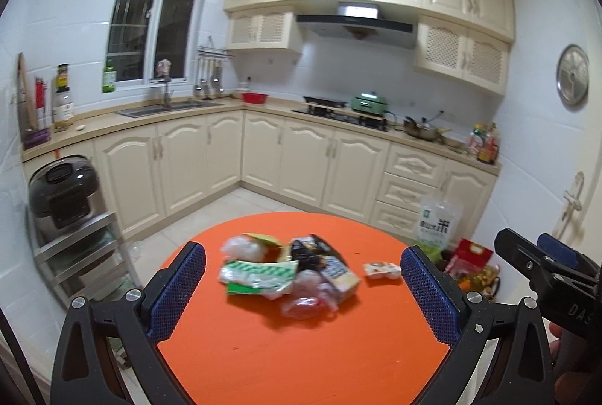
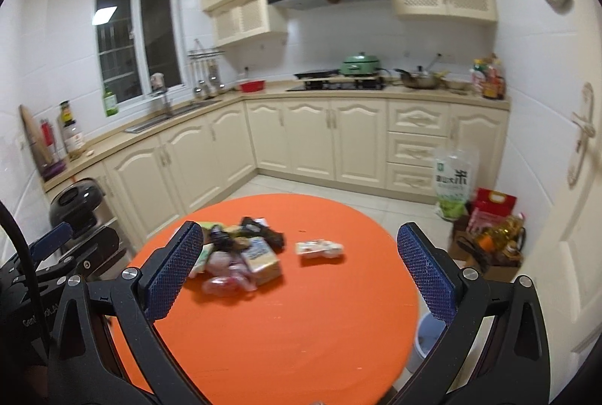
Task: Collect trash
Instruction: 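Move both open tools back to the orange table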
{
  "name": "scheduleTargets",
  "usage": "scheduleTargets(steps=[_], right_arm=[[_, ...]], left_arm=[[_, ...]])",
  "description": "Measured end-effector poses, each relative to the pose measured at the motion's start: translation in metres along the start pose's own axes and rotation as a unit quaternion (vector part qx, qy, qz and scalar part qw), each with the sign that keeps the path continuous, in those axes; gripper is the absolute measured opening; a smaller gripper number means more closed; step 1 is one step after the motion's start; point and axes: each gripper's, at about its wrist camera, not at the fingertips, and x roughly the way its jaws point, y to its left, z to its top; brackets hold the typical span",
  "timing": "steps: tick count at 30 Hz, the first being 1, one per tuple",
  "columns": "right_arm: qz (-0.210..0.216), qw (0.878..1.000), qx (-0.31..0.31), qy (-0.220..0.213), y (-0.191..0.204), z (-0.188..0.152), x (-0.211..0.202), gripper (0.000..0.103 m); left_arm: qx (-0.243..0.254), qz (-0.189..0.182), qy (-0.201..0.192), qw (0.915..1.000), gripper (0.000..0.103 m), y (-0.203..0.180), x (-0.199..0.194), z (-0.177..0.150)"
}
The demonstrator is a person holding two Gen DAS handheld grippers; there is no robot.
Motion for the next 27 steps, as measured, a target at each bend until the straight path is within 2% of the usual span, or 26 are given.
scheduleTargets(steps=[7, 9, 14, 21, 27], right_arm=[[0.019, 1.000, -0.020, 0.001, 0.025, -0.006, 0.001, 0.103], [0.020, 0.999, -0.025, 0.003, 0.027, -0.007, 0.002, 0.103], [0.018, 0.999, -0.031, 0.008, 0.028, -0.010, 0.008, 0.103], [0.011, 0.999, -0.024, 0.033, 0.012, -0.016, 0.032, 0.103], [0.009, 0.996, -0.019, 0.086, 0.001, -0.032, 0.080, 0.103]], left_arm=[[-0.013, 0.023, -0.009, 0.9996, 0.102, -0.013, -0.027, -0.010], [-0.016, 0.025, -0.008, 0.9995, 0.102, -0.001, -0.032, -0.006], [-0.027, 0.035, 0.005, 0.9990, 0.102, 0.003, -0.025, -0.006], [-0.029, 0.038, 0.039, 0.9981, 0.102, 0.013, 0.017, 0.019], [-0.018, 0.033, 0.092, 0.9950, 0.102, 0.012, 0.087, 0.026]])
